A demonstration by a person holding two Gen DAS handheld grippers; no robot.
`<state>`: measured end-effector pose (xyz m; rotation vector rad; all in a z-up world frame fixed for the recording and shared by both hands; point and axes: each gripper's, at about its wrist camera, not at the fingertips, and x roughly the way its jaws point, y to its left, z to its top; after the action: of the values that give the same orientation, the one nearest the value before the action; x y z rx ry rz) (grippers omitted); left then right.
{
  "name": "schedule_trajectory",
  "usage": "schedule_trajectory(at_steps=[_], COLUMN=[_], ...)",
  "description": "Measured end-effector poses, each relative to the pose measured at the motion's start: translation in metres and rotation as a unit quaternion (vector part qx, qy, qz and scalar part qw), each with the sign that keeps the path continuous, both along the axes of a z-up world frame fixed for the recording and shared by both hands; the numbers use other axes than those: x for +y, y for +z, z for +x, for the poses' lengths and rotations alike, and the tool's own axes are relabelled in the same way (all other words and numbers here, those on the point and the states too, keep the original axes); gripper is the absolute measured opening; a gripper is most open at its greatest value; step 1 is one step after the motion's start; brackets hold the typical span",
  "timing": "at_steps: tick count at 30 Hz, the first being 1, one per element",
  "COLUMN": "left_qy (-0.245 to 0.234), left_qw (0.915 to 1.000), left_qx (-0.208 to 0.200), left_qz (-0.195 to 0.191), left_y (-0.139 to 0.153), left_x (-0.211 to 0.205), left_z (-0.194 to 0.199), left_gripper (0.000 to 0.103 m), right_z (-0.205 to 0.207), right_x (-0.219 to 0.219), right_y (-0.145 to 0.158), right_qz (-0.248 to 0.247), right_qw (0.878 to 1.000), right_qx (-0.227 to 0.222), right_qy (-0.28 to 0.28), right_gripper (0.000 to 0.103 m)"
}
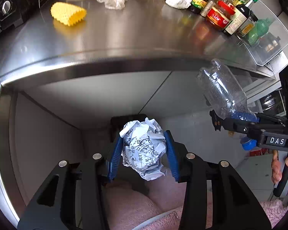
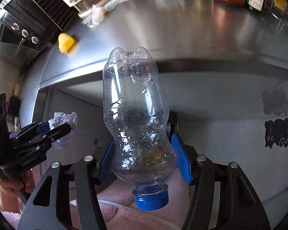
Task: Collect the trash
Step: 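Carry foil and bottle down over the bin and open both tools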
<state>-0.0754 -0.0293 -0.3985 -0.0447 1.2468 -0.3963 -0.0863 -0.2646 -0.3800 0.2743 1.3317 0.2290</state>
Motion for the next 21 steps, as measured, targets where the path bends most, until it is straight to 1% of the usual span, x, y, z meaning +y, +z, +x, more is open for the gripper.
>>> schedule_trajectory(at_steps=[5, 9, 12, 16, 19, 21], left_qy=[0.009, 0.017, 0.011, 0.012, 0.005, 0.006], left_qw=[0.9995, 0.9985, 0.9977, 0.9958, 0.9943, 0.9923], left_qx=[0.027, 0.045, 0.059, 0.083, 0.097, 0.115], left_qz=[0.015, 0.025, 0.033, 0.038, 0.043, 0.045], left_y=[-0.036, -0.070, -0.098, -0.133, -0.158, -0.175], left_x=[-0.002, -0.007, -0.014, -0.018, -0.023, -0.025], left_z=[-0.006, -0.003, 0.001, 0.011, 0.016, 0.019], left_gripper=[0.041, 0.041, 0.041, 0.041, 0.041, 0.041], right_z=[-0.016, -0.009, 0.000, 0.012, 0.021, 0.027], right_x=[0.007, 0.011, 0.014, 0.020, 0.021, 0.020], right_y=[-0.049, -0.090, -0.120, -0.155, -0.177, -0.190], right_qz=[-0.001, -0.004, -0.022, -0.030, -0.022, -0.022], right_qw=[0.998, 0.996, 0.994, 0.992, 0.990, 0.989], right_qx=[0.058, 0.092, 0.106, 0.119, 0.136, 0.147], right_qy=[0.004, -0.006, -0.003, -0.002, -0.013, -0.017], right_gripper=[0.059, 0.059, 0.059, 0.059, 0.059, 0.059])
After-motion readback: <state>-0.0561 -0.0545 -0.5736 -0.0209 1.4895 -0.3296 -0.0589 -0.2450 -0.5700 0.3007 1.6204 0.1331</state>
